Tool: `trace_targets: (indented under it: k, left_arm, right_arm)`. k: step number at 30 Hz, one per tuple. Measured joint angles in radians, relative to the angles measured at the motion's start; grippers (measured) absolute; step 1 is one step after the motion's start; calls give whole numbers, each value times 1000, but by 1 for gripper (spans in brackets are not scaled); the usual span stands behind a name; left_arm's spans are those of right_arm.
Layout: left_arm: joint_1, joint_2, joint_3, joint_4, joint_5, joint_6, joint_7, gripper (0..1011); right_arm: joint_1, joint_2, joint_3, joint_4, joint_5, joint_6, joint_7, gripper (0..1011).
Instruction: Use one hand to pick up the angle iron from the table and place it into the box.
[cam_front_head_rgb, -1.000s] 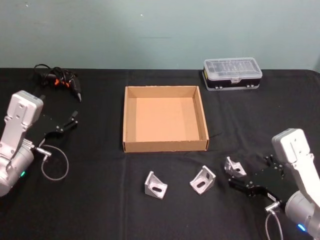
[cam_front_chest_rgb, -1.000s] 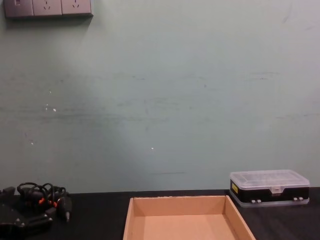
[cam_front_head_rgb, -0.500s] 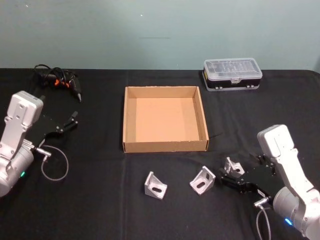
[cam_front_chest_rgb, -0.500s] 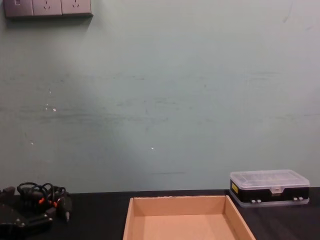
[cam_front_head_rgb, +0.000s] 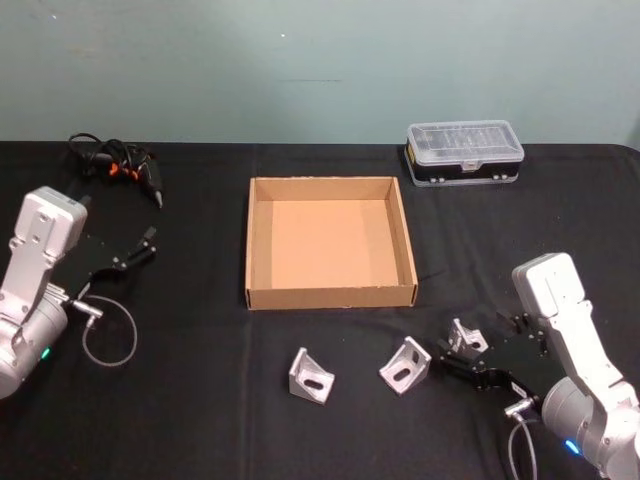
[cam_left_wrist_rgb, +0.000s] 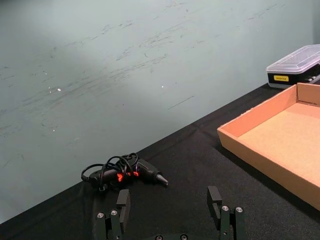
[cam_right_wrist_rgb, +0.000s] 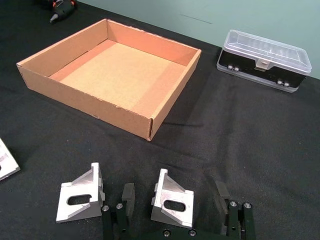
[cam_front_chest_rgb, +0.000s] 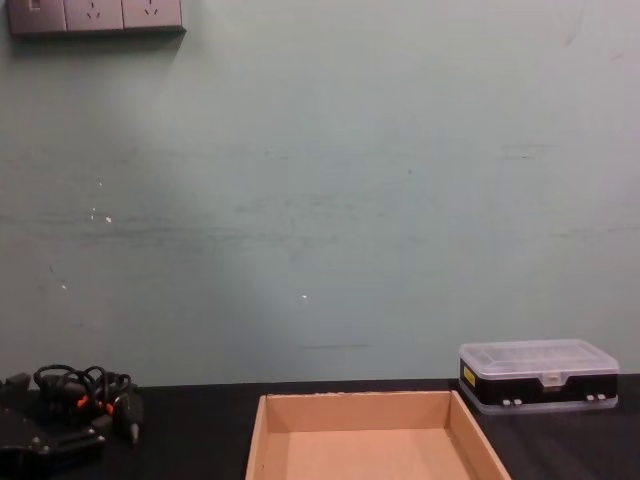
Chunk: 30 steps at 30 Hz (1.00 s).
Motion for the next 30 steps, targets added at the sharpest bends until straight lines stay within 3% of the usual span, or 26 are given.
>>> trace_targets:
  k: [4,14,19,30]
  left_arm:
    - [0,0,0,0,0,0,0,1011]
    - [0,0,0,0,0,0,0,1011]
    - [0,0,0,0,0,0,0,1011]
    - [0,0,0,0,0,0,0,1011]
  right_arm:
    - [0,1,-1,-1,-1,0,0,951]
    - [0,3,-2,-3,-2,0,1,682]
    - [0,4,-2,-3,-2,0,1,479]
    - [0,5,-2,-4,-3,0,1,153]
